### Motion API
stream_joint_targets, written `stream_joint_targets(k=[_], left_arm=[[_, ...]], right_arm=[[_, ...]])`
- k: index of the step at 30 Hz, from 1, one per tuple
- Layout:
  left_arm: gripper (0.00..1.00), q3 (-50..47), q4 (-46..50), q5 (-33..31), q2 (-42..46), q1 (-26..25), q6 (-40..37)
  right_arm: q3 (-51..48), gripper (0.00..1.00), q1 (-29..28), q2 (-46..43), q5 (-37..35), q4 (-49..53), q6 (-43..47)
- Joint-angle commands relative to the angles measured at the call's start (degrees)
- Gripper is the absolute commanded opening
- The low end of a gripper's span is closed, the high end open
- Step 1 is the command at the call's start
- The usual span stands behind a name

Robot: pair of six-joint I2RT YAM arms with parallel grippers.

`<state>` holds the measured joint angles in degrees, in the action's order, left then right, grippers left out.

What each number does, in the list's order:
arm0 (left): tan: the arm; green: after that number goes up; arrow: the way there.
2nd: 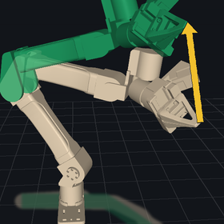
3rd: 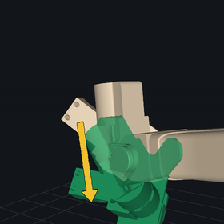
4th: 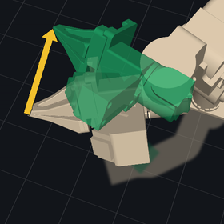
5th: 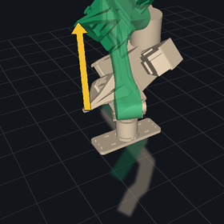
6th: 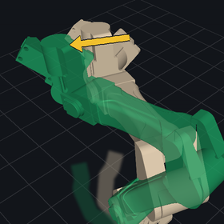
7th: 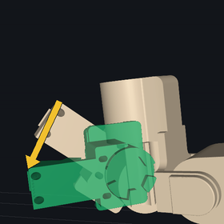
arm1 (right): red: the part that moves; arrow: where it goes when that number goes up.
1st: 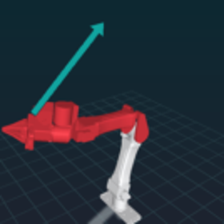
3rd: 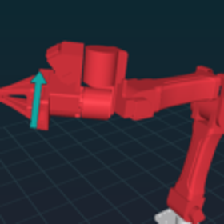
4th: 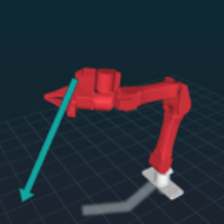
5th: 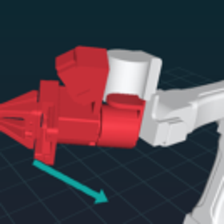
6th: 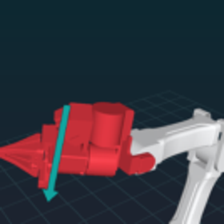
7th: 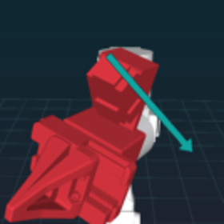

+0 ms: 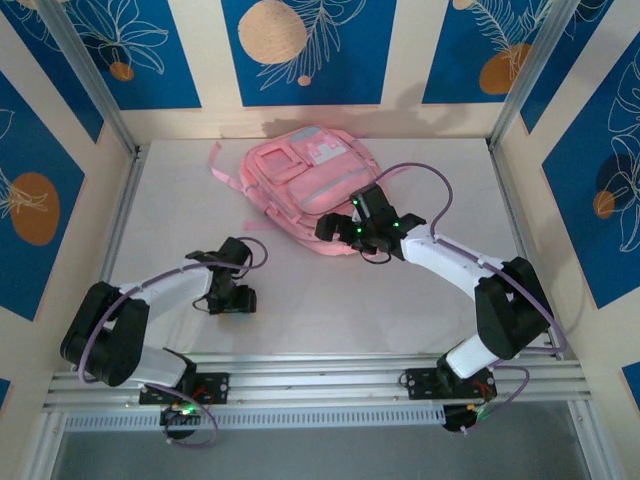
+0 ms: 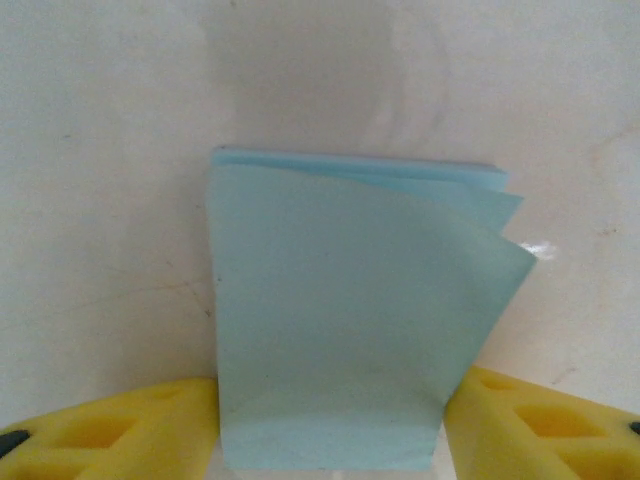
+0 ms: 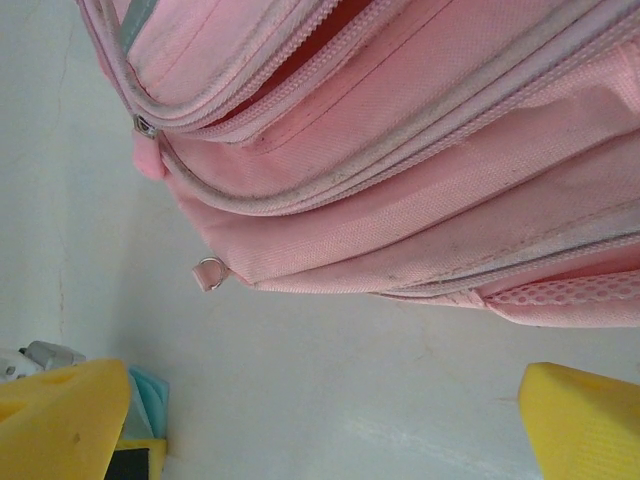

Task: Pack the student bag

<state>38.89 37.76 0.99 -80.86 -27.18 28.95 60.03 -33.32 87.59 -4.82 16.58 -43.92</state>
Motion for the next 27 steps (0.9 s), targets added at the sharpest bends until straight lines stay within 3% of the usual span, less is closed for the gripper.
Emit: stream_joint_targets(k=[1,5,13,22,27], left_arm=[[0.58,-2.4,-7.8,3.7,-3.4,-0.2,0.6],[0.49,-1.5,-8.9,5.8,-2.7,-0.2,2.4],[0.48,4.4,-7.5,8.1,1.0,-0.2,2.7],[0.51,14.5,-10.5,22.2,0.1,-1.3,-4.2],[0.51,19.3,-11.1,24.9,-1.4,-3.0,-12.2]], right_arm=[[1.4,1.0,-0.3,-0.8,-1.6,0.9,-0.1],[1.3,1.0,-0.3,-0.8,-1.6,1.0,0.0],[0.5,0.98,-0.3,-1.3,1.9,-1.4,2.5],[1.6,0.88,1.2,-2.5,17.9,-5.3,10.8],[1.7,0.81,3.5,-3.8,24.6,-6.2,11.7]])
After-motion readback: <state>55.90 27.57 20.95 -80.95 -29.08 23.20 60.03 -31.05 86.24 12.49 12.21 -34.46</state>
